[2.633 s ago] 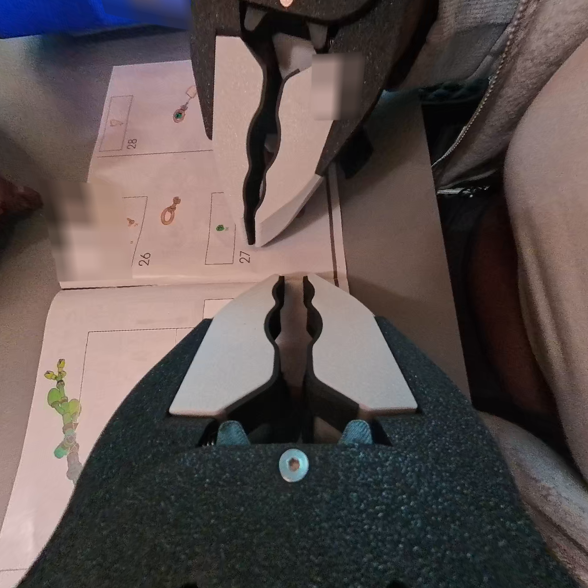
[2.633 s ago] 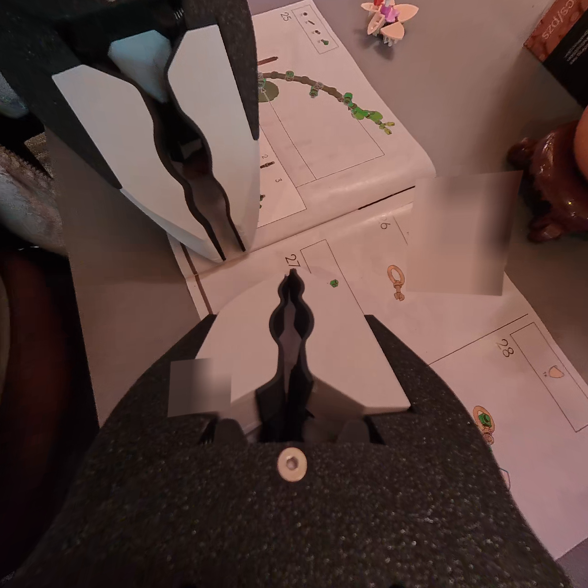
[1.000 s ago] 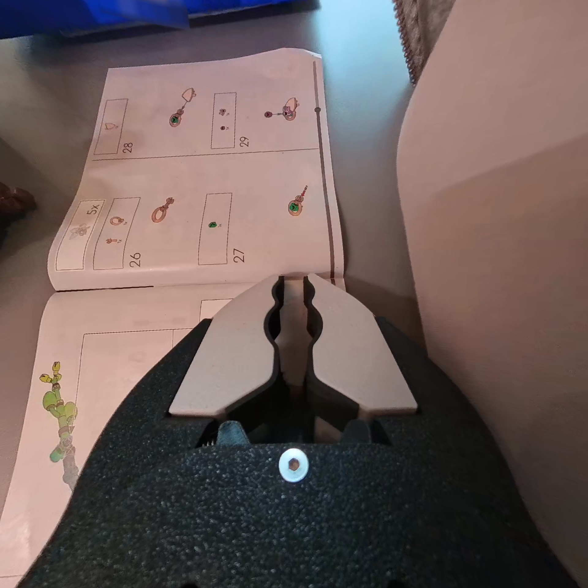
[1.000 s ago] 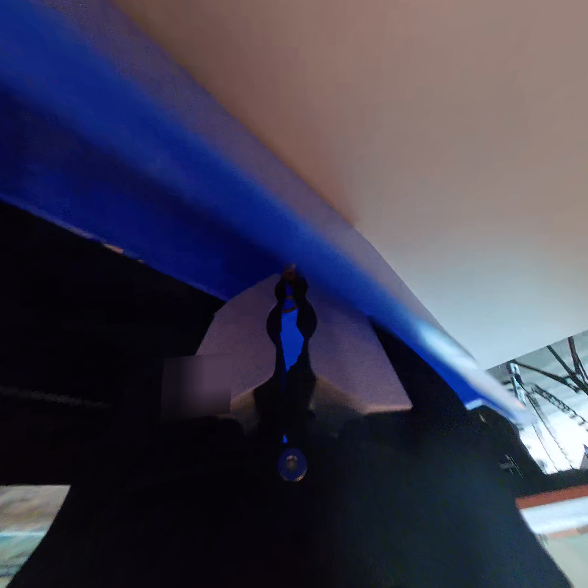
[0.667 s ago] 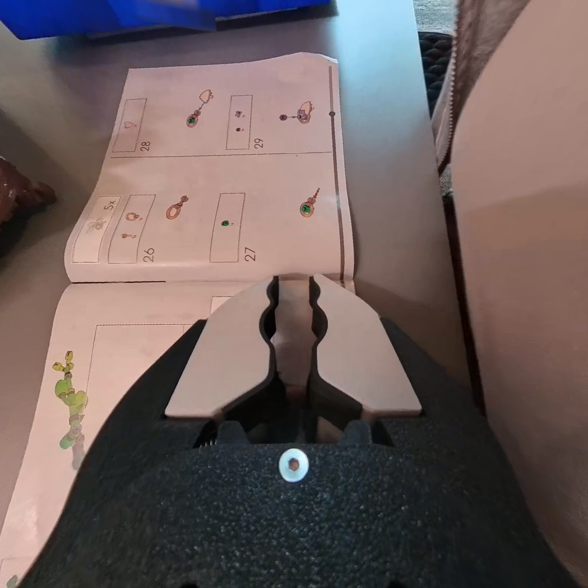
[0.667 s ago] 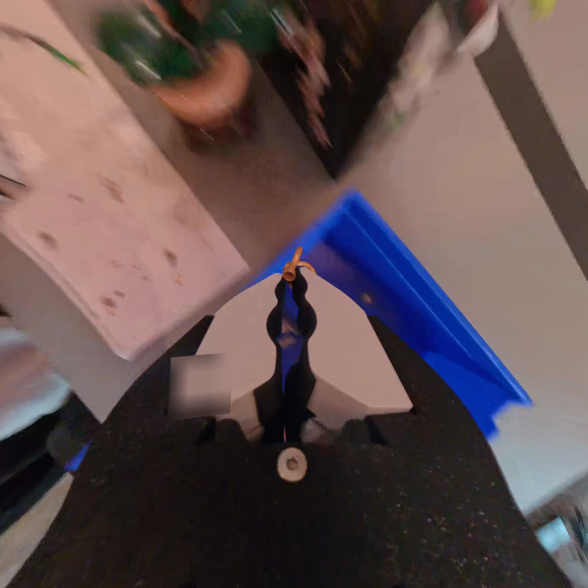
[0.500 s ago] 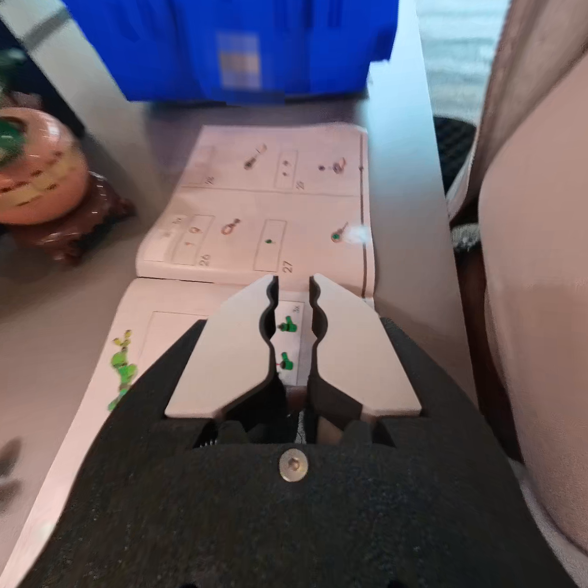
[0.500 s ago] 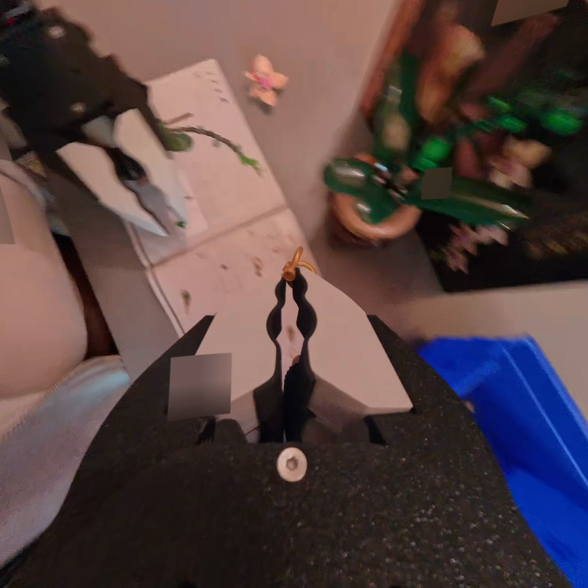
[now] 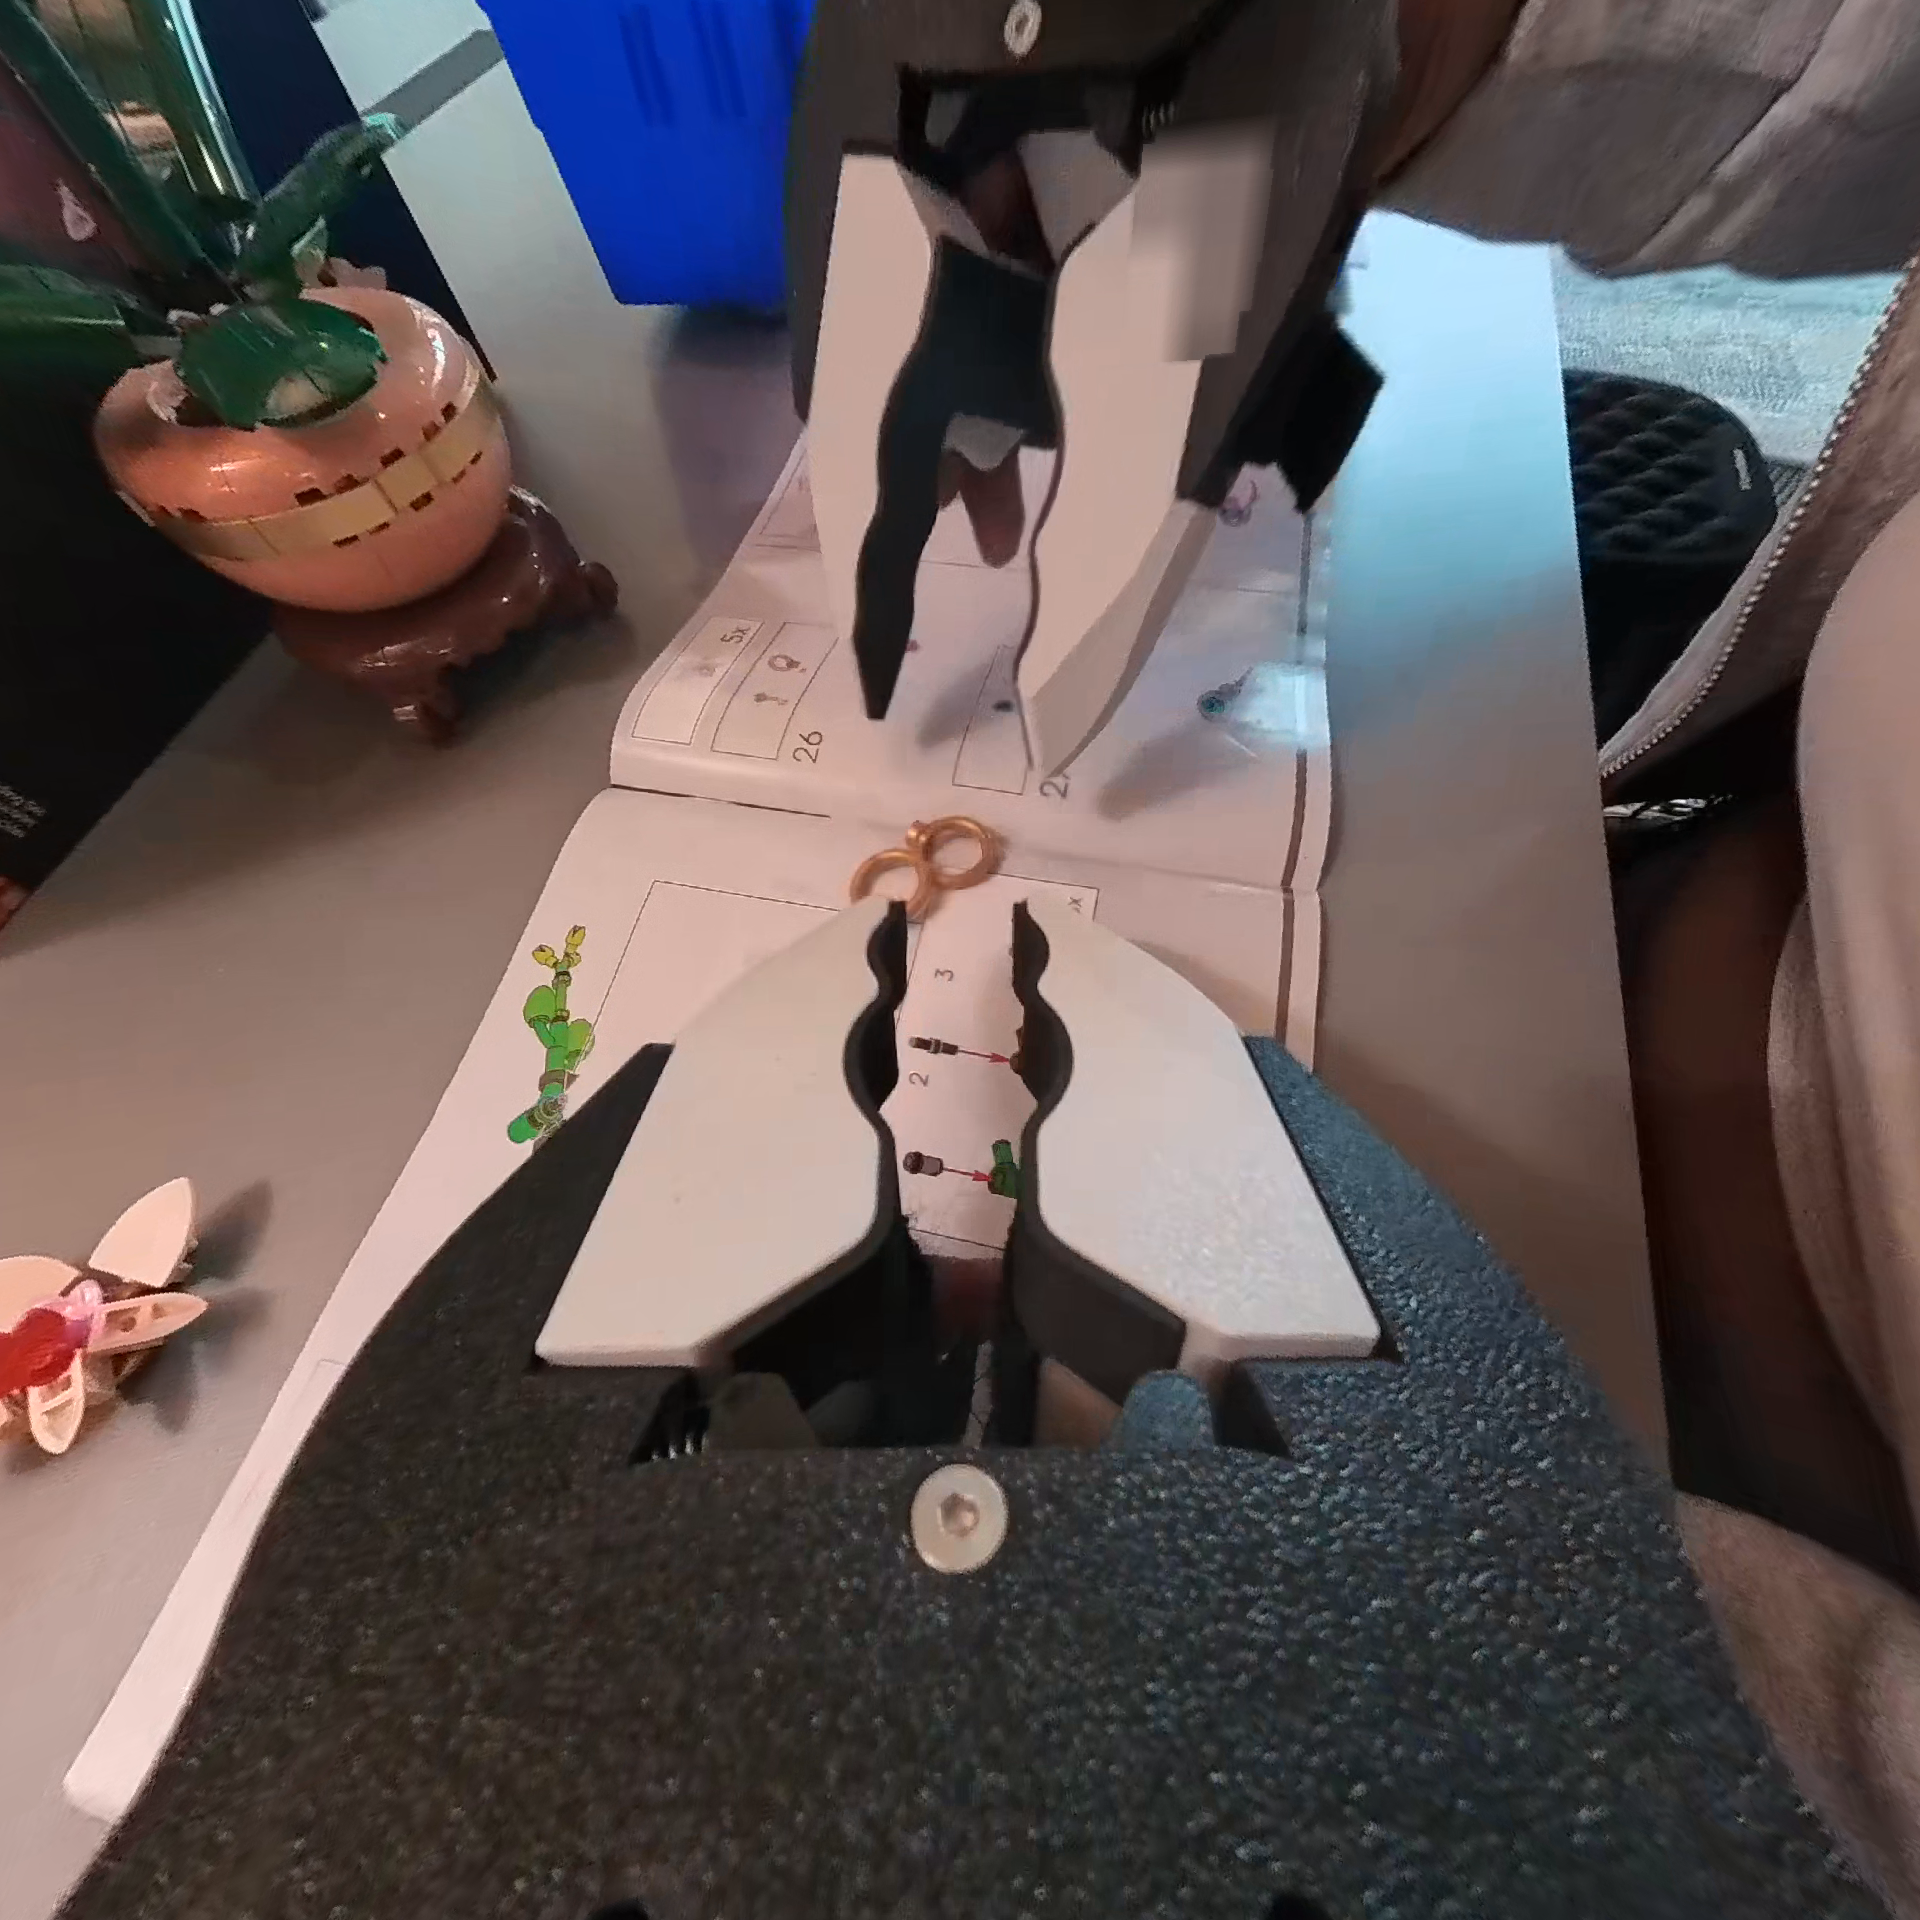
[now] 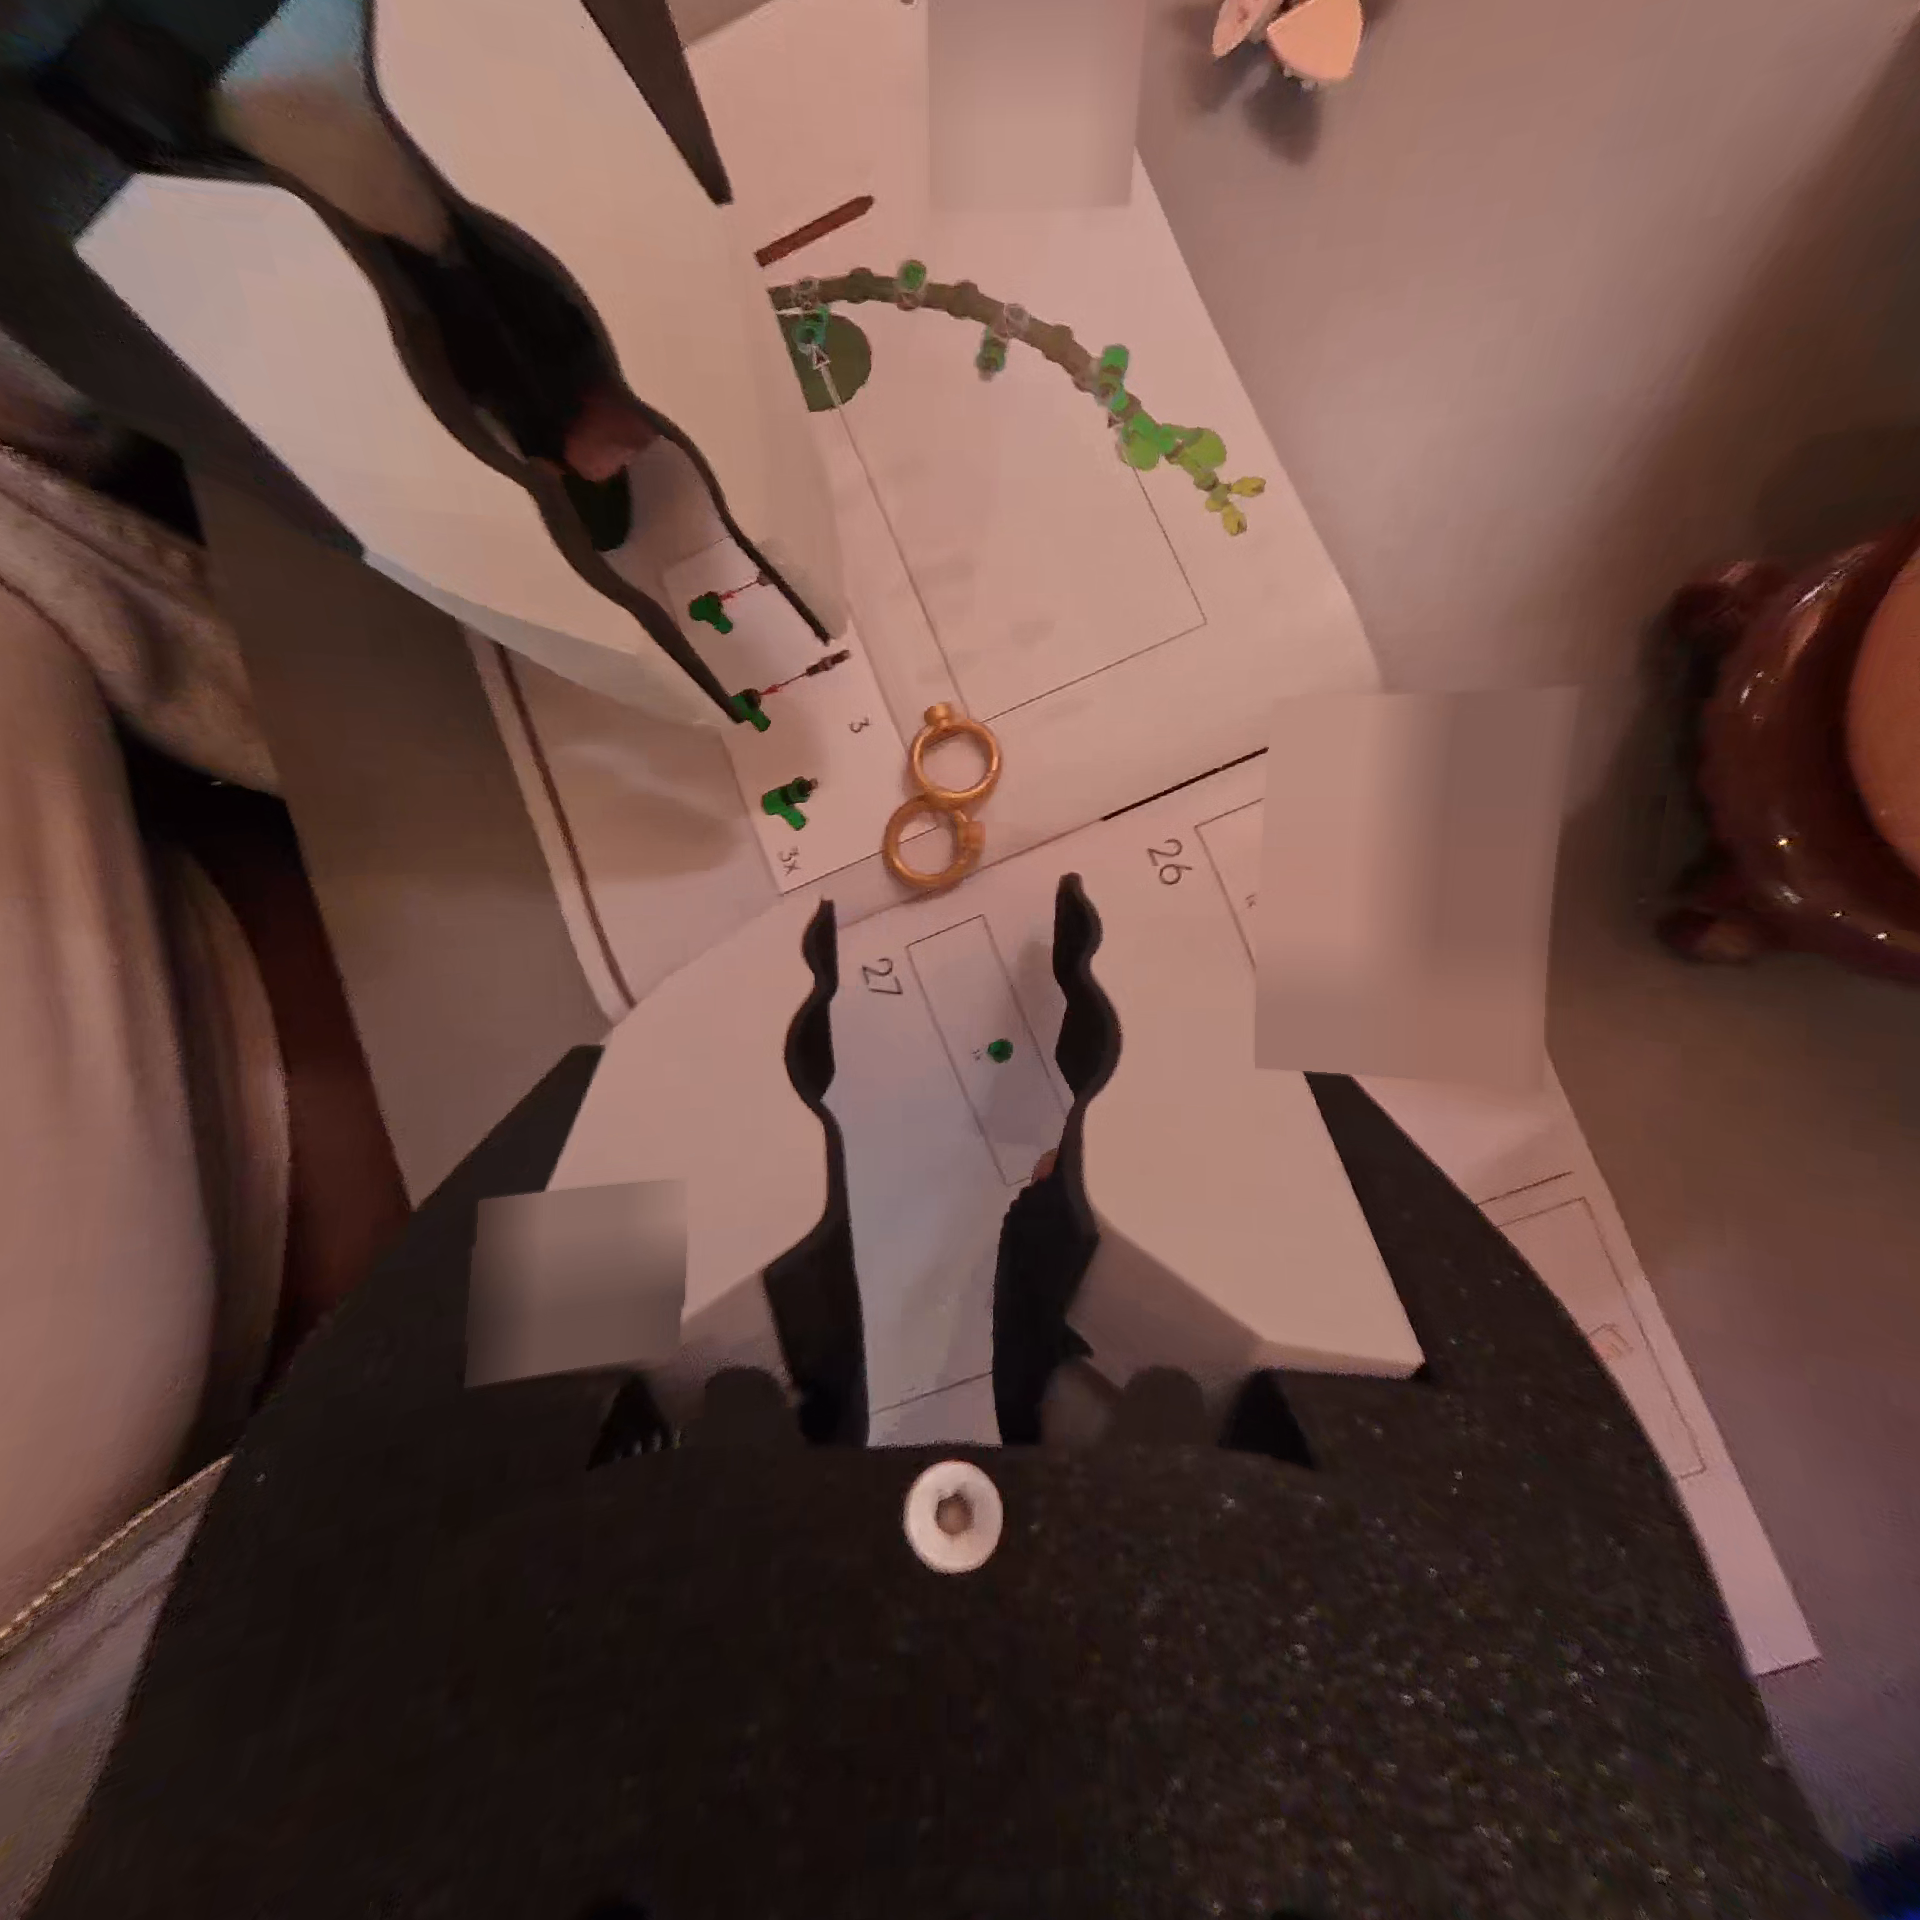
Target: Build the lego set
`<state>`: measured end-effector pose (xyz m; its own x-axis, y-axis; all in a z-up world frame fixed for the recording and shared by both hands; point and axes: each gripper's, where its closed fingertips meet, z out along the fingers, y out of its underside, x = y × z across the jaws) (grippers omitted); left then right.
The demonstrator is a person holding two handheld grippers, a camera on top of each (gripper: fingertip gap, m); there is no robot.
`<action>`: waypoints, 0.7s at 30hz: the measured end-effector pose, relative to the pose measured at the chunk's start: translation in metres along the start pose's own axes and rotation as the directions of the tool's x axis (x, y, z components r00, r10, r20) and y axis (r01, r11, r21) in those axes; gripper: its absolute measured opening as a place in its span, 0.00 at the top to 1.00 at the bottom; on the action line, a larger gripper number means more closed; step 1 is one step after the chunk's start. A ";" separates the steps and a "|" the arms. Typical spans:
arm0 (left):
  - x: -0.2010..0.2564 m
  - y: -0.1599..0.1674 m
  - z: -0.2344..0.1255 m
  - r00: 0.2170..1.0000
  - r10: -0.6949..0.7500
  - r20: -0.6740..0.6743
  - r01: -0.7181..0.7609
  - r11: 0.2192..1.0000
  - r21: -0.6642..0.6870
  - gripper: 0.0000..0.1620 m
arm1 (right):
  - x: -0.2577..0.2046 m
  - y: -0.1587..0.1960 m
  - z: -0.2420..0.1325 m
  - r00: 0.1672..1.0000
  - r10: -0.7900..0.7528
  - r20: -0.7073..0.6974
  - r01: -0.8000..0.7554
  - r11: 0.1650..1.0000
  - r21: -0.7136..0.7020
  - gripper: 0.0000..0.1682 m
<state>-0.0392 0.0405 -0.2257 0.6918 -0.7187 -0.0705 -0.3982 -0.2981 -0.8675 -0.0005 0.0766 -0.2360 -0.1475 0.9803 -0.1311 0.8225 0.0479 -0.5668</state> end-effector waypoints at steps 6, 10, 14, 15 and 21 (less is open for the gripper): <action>0.000 0.002 0.001 1.000 -0.015 -0.007 0.015 1.000 -0.014 0.88 | -0.007 -0.016 -0.069 1.000 -0.013 0.007 0.012 0.988 0.153 0.77; 0.001 0.005 0.002 0.999 -0.031 -0.022 0.030 0.999 -0.037 0.87 | 0.053 0.005 -0.170 0.961 -0.006 -0.278 0.036 0.994 0.104 0.78; -0.003 0.009 0.005 0.996 -0.083 -0.020 0.081 0.994 -0.075 0.87 | 0.142 0.067 -0.248 0.864 -0.034 -0.502 -0.043 0.989 -0.141 0.86; -0.004 0.010 0.005 0.996 -0.087 -0.019 0.085 0.993 -0.081 0.87 | 0.163 0.083 -0.256 0.856 -0.059 -0.513 -0.057 0.977 -0.206 0.88; -0.004 0.014 0.008 0.995 -0.095 -0.018 0.092 0.989 -0.118 0.88 | 0.249 0.170 -0.234 0.946 -0.227 -0.231 0.039 0.788 -0.615 0.98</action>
<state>-0.0427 0.0442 -0.2416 0.7157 -0.6981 0.0210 -0.4009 -0.4352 -0.8061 0.2309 0.3740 -0.1751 -0.1995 0.9607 0.1930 0.9799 0.1937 0.0484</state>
